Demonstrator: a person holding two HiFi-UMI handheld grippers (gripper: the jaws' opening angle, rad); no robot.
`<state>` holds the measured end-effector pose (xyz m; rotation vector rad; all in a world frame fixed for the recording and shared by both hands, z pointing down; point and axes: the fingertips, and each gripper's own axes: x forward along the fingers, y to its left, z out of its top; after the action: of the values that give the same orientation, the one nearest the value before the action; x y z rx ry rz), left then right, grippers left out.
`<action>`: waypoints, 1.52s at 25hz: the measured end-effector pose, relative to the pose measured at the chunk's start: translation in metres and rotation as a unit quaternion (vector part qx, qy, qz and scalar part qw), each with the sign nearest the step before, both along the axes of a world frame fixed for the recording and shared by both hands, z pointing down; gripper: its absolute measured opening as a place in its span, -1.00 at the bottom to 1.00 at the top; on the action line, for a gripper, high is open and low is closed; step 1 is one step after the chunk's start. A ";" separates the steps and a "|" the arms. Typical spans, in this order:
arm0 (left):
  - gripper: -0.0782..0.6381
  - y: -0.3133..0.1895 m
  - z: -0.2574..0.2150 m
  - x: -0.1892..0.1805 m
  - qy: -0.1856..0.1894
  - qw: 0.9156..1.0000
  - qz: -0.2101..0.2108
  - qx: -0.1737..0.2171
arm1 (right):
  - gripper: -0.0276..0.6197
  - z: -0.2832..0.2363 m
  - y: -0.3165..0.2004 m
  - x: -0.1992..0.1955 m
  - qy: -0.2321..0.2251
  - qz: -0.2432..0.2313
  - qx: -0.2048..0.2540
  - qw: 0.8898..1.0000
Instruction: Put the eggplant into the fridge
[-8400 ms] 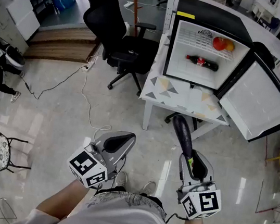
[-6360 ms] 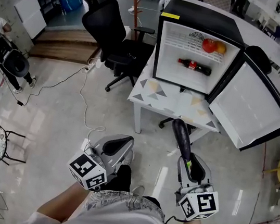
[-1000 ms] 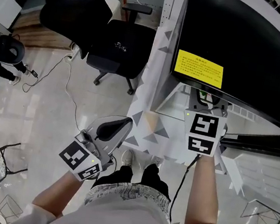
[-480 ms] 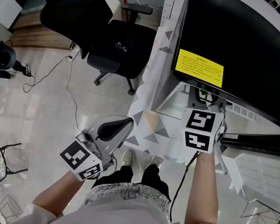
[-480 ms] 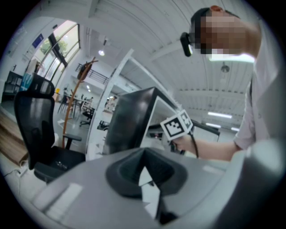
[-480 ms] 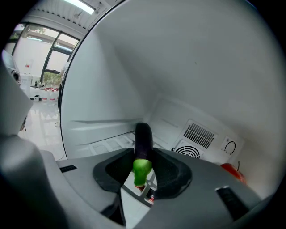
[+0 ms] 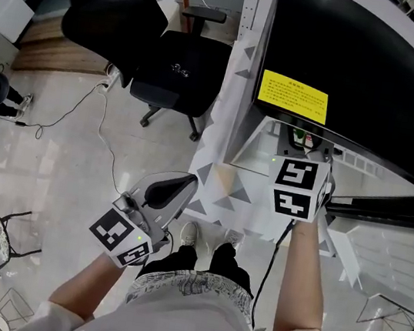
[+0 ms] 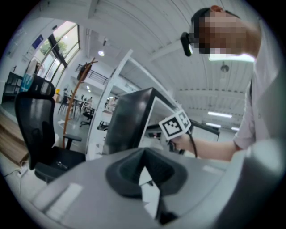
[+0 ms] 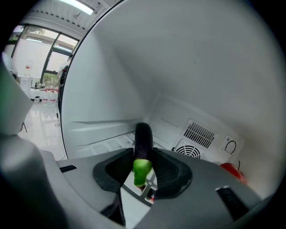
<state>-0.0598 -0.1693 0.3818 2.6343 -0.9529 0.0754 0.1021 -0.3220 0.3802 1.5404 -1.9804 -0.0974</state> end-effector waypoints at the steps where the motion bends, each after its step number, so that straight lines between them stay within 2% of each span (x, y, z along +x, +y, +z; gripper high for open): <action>1: -0.76 0.001 0.000 0.000 0.000 1.000 0.000 0.000 | -0.50 0.000 0.000 0.000 -0.001 -0.001 0.000 1.000; 7: -0.76 0.005 -0.002 0.001 -0.001 1.000 -0.001 0.002 | -0.40 -0.001 0.001 -0.003 -0.010 -0.008 -0.004 1.000; 14: -0.76 0.009 -0.004 0.001 -0.003 1.000 -0.004 0.004 | -0.40 -0.015 0.008 -0.006 -0.011 -0.016 0.022 1.000; 31: -0.76 0.028 -0.010 0.012 -0.015 1.000 0.005 0.018 | -0.53 -0.033 0.066 -0.002 -0.042 -0.042 0.047 0.997; 38: -0.76 0.035 -0.015 0.019 -0.018 0.999 0.010 0.025 | -0.68 -0.044 0.094 0.001 -0.058 -0.049 0.063 0.995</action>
<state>-0.0408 -0.1342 0.3673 2.6963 -0.9510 0.1049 0.1036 -0.2285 0.3358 1.5576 -2.1775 -0.1796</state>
